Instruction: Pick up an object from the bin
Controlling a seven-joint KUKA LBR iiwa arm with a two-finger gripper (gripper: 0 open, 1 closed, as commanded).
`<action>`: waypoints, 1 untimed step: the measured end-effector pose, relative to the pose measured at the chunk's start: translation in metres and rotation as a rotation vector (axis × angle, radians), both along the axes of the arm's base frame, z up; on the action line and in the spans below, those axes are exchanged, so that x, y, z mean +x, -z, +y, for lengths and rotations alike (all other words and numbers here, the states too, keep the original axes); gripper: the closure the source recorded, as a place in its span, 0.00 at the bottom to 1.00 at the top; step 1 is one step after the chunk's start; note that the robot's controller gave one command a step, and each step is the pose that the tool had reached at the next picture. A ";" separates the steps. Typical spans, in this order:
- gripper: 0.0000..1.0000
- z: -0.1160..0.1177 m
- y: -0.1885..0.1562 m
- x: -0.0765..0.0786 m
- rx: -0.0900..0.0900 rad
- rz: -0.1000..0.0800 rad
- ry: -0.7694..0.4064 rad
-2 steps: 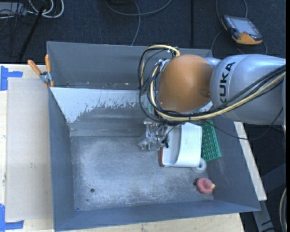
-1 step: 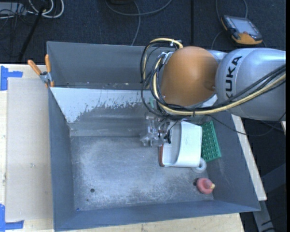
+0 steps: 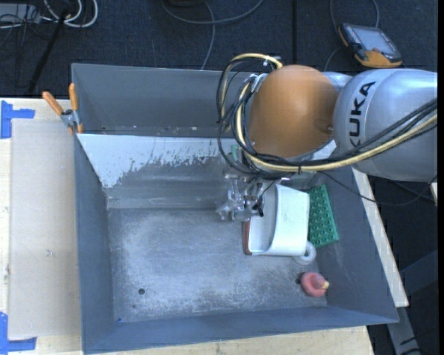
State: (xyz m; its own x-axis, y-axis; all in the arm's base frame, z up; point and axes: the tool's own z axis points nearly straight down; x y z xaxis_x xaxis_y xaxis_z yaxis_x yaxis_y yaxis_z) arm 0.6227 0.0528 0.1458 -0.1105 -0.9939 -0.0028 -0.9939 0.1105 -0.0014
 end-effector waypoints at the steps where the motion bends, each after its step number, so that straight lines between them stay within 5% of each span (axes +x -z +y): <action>1: 1.00 0.001 -0.039 0.001 0.000 -0.003 0.008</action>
Offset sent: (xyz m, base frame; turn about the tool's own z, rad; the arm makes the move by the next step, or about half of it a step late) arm -0.0003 -0.0001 0.0369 0.0000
